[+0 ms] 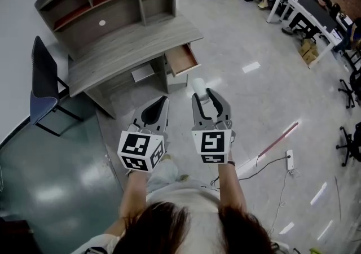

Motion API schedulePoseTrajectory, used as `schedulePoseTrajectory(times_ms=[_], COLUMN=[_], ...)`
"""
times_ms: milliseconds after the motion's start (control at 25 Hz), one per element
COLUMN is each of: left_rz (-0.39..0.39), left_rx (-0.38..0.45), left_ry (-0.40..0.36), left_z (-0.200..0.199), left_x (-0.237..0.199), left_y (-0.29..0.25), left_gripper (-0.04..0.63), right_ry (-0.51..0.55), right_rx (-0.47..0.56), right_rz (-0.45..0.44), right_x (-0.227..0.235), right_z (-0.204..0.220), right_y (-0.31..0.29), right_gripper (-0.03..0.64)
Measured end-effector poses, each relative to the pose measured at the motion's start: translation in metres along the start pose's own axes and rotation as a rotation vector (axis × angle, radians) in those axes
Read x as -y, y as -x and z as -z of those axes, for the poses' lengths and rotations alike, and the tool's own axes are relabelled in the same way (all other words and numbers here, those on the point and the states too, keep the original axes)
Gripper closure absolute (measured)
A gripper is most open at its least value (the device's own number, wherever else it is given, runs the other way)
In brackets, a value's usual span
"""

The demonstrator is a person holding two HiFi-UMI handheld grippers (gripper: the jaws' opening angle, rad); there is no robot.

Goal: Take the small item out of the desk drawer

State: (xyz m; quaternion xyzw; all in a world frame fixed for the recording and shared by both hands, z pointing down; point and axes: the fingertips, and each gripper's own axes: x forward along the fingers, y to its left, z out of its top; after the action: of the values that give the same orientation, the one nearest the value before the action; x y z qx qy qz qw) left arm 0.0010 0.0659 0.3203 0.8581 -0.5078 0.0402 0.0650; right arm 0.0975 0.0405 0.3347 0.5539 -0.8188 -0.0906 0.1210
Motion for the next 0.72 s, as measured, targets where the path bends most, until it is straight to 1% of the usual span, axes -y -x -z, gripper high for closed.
schedulePoseTrajectory(times_ms=[360,720], left_rz=[0.007,-0.017], left_rx=[-0.004,-0.002], left_ry=[-0.01,-0.023], left_z=[0.004,0.002], left_x=[0.02,0.028], left_y=[0.022,0.044], left_gripper=[0.578,0.578], right_ry=[-0.03,-0.046], right_rx=[0.023,0.054], right_rz=[-0.002,-0.015], right_x=[-0.005,-0.012], right_z=[-0.003,-0.012], right_y=[0.038,0.062], right_gripper=[0.454,0.454])
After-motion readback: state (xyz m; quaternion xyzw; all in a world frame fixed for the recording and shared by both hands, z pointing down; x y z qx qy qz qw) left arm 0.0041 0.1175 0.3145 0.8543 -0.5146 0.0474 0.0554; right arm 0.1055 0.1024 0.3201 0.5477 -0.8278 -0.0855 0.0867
